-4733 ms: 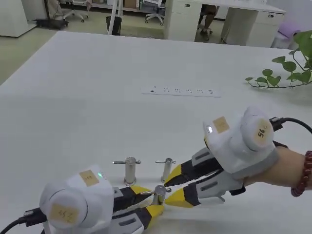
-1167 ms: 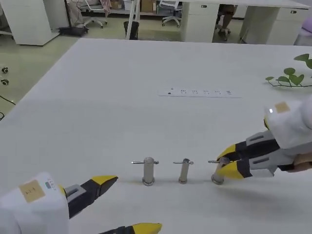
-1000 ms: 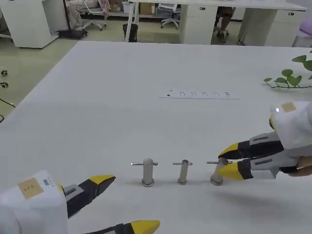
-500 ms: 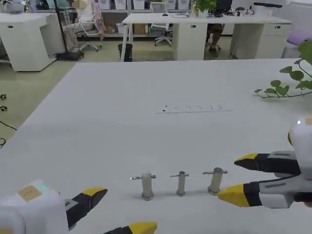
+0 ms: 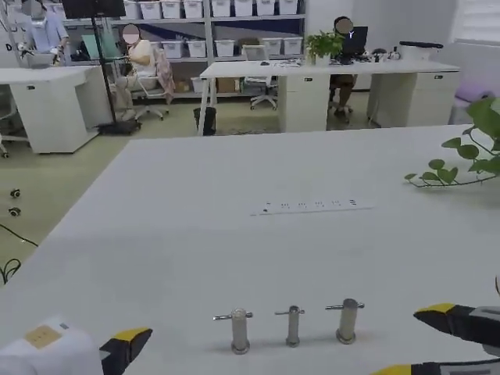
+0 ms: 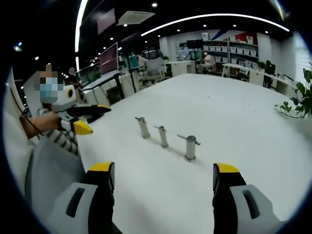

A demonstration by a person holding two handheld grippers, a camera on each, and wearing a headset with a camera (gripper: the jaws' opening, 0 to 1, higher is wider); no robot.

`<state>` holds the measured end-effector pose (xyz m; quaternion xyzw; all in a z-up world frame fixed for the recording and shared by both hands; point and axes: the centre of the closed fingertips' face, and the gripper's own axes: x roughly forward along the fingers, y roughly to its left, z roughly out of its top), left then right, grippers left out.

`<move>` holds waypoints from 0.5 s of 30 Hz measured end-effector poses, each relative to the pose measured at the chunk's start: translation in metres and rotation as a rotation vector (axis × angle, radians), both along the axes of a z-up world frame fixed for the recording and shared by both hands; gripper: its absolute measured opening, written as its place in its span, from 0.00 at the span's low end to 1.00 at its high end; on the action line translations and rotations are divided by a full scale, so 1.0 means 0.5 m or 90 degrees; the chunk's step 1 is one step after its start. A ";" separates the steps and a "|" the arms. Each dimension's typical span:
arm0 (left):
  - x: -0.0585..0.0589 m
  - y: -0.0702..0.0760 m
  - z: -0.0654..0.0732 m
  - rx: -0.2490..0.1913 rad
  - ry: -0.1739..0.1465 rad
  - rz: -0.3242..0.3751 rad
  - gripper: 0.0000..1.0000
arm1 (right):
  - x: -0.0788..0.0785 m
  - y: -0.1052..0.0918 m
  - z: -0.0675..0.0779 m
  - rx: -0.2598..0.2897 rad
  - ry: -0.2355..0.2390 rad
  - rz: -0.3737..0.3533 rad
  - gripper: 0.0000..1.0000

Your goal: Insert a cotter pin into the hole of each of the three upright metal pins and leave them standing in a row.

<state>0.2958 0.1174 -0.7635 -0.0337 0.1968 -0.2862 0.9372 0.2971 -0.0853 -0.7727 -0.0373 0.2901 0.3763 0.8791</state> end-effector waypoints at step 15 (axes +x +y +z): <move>-0.003 0.008 -0.004 0.055 -0.013 0.003 0.99 | -0.008 0.001 -0.008 0.010 -0.013 -0.038 0.96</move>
